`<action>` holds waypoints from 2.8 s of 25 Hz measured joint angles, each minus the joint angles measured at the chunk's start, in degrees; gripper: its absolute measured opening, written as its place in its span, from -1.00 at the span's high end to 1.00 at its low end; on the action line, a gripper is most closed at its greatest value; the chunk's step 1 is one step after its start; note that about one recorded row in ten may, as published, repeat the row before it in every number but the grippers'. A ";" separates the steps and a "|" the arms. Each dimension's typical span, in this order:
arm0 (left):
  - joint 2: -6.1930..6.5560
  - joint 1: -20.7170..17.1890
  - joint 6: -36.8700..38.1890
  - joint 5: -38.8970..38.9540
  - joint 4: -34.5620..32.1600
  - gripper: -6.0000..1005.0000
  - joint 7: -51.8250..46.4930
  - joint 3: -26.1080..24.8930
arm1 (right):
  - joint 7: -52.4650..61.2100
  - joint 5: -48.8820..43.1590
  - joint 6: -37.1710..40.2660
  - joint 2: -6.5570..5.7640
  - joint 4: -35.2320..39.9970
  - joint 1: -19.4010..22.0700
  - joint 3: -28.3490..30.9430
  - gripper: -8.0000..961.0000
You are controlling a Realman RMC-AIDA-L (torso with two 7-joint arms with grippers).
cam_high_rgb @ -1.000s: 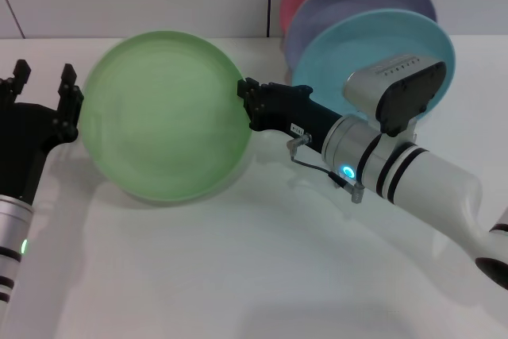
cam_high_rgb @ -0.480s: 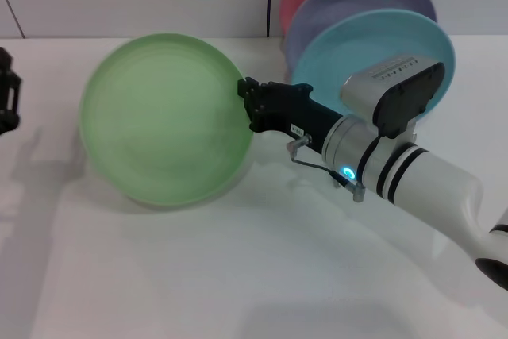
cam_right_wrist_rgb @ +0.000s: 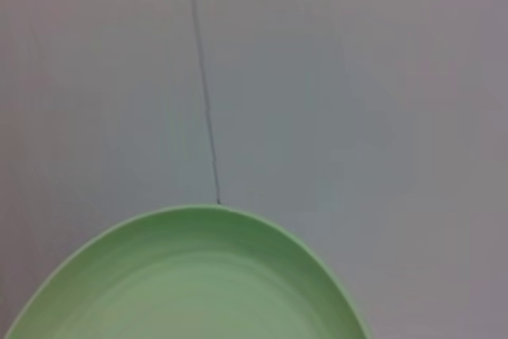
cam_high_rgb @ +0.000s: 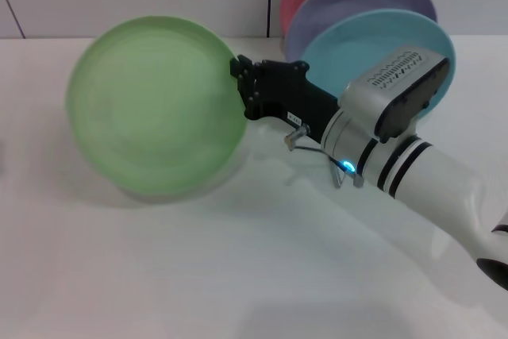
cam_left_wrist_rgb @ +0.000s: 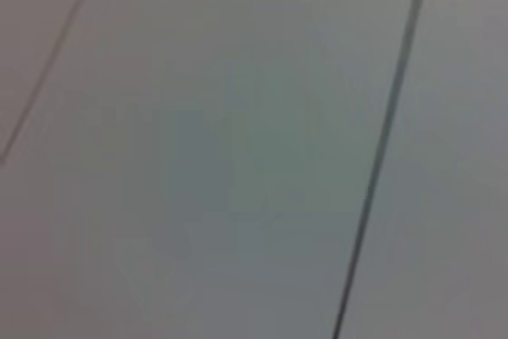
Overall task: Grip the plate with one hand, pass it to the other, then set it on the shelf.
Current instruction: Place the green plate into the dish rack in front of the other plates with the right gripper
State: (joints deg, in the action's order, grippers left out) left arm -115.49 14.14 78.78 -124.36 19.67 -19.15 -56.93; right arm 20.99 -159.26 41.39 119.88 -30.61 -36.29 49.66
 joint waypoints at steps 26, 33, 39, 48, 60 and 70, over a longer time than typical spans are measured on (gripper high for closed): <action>0.00 2.38 -5.14 -0.01 -3.37 -0.12 -10.74 -1.22 | -26.66 -0.14 32.52 -0.60 -0.32 13.27 2.92 0.95; -0.14 2.55 -6.42 -0.66 -3.38 -0.12 -12.48 -1.00 | -26.99 -0.09 40.48 -0.67 4.63 14.68 6.13 0.95; -0.63 2.53 -6.45 -0.68 -3.41 -0.12 -12.49 -0.89 | -27.87 -0.30 42.98 -0.83 7.17 14.56 8.38 0.95; -0.87 2.24 -6.45 -0.71 -3.40 -0.13 -12.72 -0.90 | -34.12 -0.47 43.29 -1.06 7.01 14.40 8.52 0.94; -0.88 2.38 -7.30 -0.71 -3.40 -0.13 -13.32 -0.90 | -34.98 -1.27 42.07 -2.11 6.53 14.77 9.14 0.94; -0.88 3.35 -8.80 -0.79 -3.41 -0.13 -13.37 -0.90 | -28.46 -1.14 40.38 -1.24 2.94 19.14 12.19 0.95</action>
State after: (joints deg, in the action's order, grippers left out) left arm -116.37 17.49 69.98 -125.15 16.26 -32.52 -57.83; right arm -7.46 -160.40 81.76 118.64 -27.67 -17.15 61.85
